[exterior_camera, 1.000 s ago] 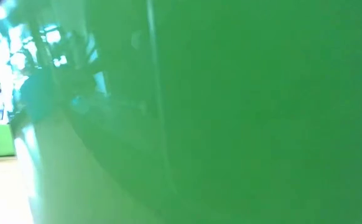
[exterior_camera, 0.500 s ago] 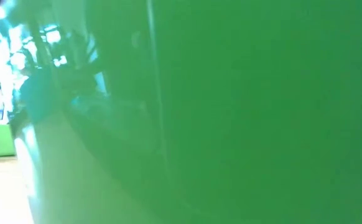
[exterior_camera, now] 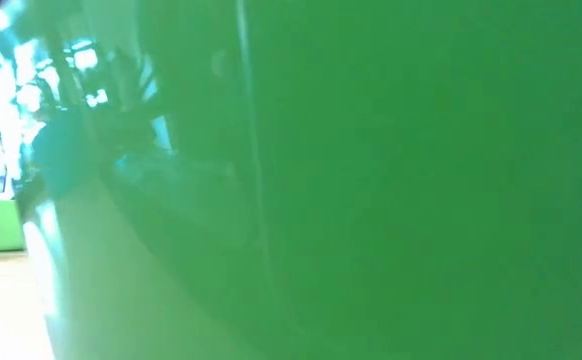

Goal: Pick & Place Mini bowls
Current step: Put the top violet bowl on the shelf

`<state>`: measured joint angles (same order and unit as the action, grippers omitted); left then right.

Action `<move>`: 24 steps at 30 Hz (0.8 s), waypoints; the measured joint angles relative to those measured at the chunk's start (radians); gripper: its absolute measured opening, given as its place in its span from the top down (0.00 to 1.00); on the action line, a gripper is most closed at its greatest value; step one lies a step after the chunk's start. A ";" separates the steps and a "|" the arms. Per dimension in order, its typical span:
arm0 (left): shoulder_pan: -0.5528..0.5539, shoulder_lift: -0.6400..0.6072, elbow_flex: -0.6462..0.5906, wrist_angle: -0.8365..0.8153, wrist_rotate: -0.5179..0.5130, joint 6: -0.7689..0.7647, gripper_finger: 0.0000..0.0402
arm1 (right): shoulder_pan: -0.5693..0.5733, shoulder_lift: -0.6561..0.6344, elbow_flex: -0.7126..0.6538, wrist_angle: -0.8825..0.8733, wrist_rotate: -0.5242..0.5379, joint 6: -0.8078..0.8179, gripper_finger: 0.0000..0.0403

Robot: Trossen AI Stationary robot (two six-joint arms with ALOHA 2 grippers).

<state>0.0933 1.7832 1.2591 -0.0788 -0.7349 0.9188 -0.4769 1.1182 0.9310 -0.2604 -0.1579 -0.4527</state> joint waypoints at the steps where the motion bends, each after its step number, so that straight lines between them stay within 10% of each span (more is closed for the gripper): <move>1: 0.000 0.000 0.000 -0.002 -0.001 0.000 1.00 | 0.000 0.015 0.000 0.022 0.000 0.009 0.72; 24: 0.000 0.002 -0.002 -0.008 -0.052 0.006 1.00 | 0.001 0.226 0.032 0.252 0.002 0.136 0.74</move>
<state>0.0937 1.7851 1.2572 -0.0872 -0.7872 0.9244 -0.4758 1.3438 0.9633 -0.0083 -0.1564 -0.3172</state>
